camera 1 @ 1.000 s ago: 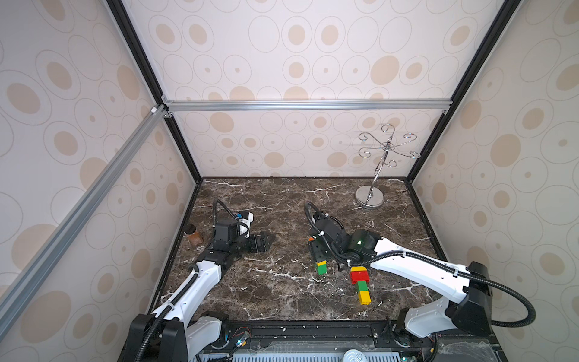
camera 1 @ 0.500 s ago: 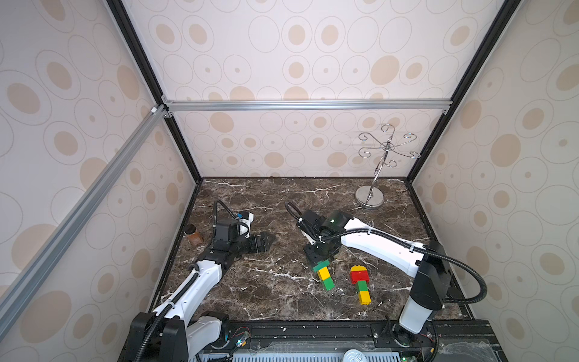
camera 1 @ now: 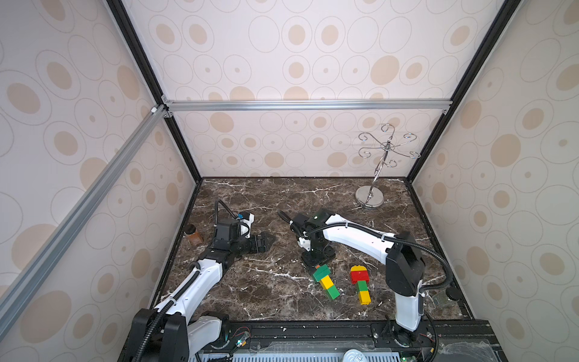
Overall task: Assemble an ice cream with lego
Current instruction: Adjust the lego brick at the center of the board.
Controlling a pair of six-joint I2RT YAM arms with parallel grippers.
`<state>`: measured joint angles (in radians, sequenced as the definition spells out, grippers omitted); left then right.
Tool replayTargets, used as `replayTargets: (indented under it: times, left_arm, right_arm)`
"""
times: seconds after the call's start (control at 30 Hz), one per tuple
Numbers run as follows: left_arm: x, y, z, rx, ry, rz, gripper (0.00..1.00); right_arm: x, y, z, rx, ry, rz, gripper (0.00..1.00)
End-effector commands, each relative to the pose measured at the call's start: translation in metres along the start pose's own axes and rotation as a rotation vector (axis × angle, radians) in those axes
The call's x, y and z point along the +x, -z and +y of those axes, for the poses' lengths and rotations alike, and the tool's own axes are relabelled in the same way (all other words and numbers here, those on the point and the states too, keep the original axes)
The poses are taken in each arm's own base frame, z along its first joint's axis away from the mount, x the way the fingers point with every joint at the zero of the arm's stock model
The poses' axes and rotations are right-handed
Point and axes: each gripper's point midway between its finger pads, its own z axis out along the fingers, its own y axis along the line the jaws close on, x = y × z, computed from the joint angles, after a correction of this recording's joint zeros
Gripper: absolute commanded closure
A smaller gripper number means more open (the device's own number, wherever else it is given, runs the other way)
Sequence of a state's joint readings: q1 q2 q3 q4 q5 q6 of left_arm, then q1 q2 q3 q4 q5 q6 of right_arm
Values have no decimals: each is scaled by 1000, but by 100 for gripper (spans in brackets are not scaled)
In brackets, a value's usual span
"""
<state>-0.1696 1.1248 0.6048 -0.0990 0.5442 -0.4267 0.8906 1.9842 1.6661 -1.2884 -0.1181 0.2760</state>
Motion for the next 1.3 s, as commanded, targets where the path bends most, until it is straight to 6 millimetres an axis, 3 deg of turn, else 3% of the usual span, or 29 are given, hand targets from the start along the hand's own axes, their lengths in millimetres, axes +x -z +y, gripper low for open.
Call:
replayTargets:
  times: [0.0, 1.27]
  left_arm:
    - [-1, 0, 2, 1, -5, 8, 0]
    - [1, -2, 5, 2, 7, 20, 0]
  right_arm:
    - [11, 0, 0, -2, 26, 83, 100]
    - [25, -51, -5, 15, 18, 271, 100]
